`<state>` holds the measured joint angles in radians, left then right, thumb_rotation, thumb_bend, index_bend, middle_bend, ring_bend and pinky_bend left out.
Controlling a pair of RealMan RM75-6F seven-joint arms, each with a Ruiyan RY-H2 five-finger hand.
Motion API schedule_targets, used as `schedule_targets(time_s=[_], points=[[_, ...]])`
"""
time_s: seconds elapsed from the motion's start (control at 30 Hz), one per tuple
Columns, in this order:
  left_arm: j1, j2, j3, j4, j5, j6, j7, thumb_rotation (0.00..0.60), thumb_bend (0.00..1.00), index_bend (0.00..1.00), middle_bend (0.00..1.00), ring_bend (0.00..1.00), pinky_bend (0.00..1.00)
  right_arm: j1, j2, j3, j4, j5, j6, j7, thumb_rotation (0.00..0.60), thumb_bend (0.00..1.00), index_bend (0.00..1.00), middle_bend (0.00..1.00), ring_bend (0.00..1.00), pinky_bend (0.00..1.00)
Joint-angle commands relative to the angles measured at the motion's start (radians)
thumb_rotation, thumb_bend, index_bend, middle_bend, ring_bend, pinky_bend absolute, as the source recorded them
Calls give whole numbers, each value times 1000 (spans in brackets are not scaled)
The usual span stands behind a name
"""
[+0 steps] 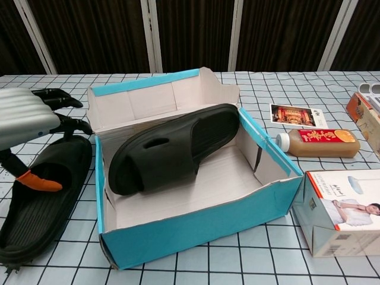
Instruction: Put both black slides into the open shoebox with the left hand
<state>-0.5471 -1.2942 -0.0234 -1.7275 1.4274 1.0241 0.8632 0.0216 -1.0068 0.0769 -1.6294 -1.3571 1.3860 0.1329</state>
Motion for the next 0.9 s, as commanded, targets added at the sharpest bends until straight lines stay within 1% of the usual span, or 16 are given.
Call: schedule_targets(time_s=[0.03, 0.33, 0.53, 0.9], points=[[-16, -19, -11, 19, -12, -8, 17, 274, 213, 174, 341, 58, 48, 0, -1, 0, 0, 1, 0, -3, 600, 233, 172, 165, 219, 217], [-54, -41, -27, 44, -28, -19, 49, 280, 213, 174, 342, 59, 48, 2, -1, 0, -1, 6, -5, -10, 600, 234, 172, 165, 219, 218], [-82, -39, -36, 52, -55, -31, 107, 283, 213, 175, 340, 59, 48, 3, -1, -1, -2, 8, -9, -13, 600, 234, 172, 165, 219, 218], [-144, -60, -74, 43, -115, -35, 206, 280, 214, 174, 339, 58, 48, 0, 3, -1, -6, 13, -8, -12, 600, 233, 172, 165, 219, 217]])
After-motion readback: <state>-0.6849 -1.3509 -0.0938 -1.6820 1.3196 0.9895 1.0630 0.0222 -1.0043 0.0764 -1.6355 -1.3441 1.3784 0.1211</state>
